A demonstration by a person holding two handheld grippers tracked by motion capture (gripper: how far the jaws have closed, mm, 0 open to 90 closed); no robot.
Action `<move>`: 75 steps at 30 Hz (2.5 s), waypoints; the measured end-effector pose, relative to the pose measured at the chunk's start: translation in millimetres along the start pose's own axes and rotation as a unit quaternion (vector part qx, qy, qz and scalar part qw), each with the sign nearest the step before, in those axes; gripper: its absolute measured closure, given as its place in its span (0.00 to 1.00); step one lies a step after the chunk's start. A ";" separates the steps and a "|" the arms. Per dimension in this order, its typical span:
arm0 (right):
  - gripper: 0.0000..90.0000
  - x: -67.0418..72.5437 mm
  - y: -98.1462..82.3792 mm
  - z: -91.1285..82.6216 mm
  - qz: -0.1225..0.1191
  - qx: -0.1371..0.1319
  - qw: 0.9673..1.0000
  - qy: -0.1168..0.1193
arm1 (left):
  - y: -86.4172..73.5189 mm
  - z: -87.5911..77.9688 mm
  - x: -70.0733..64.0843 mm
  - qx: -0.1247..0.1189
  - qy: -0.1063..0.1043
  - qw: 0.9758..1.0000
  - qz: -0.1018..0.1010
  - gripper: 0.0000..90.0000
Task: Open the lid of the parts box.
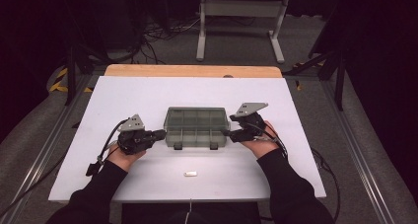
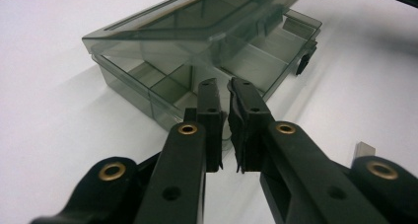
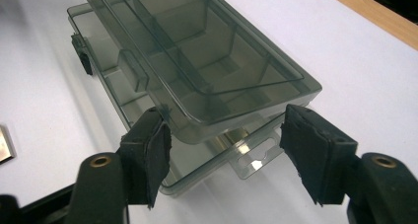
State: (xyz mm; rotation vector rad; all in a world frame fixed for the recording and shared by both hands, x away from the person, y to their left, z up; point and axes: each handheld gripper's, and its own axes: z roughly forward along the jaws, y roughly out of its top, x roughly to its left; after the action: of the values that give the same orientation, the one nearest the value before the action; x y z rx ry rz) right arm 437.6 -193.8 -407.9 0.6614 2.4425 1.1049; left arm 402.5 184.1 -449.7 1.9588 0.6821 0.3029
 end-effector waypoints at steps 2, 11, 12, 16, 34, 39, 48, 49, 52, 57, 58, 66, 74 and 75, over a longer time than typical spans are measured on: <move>0.41 -1.5 3.1 -1.1 -0.002 -0.003 1.000 0.001 | -0.5 -1.5 0.2 0.003 -0.002 1.000 0.000 0.88; 0.44 -9.7 16.2 -1.4 -0.001 -0.011 1.000 0.010 | -5.1 -14.1 0.9 -0.008 -0.009 1.000 -0.007 0.76; 0.44 -11.2 17.9 -1.0 0.000 -0.011 1.000 0.011 | -6.2 -16.6 0.9 -0.011 -0.009 1.000 -0.008 0.74; 0.46 -18.0 28.1 -0.1 -0.003 -0.014 1.000 0.009 | -9.0 -21.0 -0.2 -0.022 -0.006 1.000 0.001 0.65; 0.53 -46.6 59.5 9.5 0.009 -0.015 1.000 -0.013 | -21.4 -36.3 -2.0 -0.058 -0.011 0.998 0.008 0.29; 0.54 -51.9 62.5 16.0 0.016 -0.012 1.000 -0.015 | -23.2 -38.4 0.0 -0.067 -0.005 0.998 0.023 0.26; 0.60 -64.1 62.2 25.4 0.033 -0.016 0.999 -0.020 | -24.2 -41.5 1.3 -0.086 0.000 0.996 0.024 0.15; 0.60 -65.5 61.5 26.6 0.034 -0.017 0.999 -0.022 | -24.3 -41.7 1.5 -0.088 -0.001 0.996 0.024 0.14; 0.61 -68.6 59.8 29.0 0.038 -0.018 0.999 -0.021 | -24.6 -41.8 1.4 -0.087 -0.002 0.996 0.025 0.13; 0.63 -73.7 57.0 37.3 0.039 -0.017 0.999 -0.028 | -24.7 -41.6 1.4 -0.088 -0.003 0.996 0.026 0.12; 0.63 -73.7 57.0 37.3 0.039 -0.017 0.999 -0.028 | -24.7 -41.6 1.4 -0.088 -0.003 0.996 0.026 0.12; 0.67 -78.5 54.4 49.2 0.042 -0.020 0.998 -0.037 | -23.7 -43.7 -0.7 -0.103 -0.006 0.994 0.033 0.11; 0.63 -83.3 50.2 62.0 0.055 -0.021 0.998 -0.035 | -24.2 -44.6 -0.2 -0.108 -0.009 0.994 0.029 0.11; 0.62 -83.7 49.7 63.2 0.056 -0.020 0.998 -0.035 | -24.2 -44.5 -0.2 -0.108 -0.009 0.994 0.030 0.11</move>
State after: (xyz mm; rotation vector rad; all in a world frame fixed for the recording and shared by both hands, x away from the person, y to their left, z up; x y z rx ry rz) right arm 551.5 -174.1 -396.7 0.8187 2.3435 1.1495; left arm 372.8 225.1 -450.0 1.7754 0.5565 0.3790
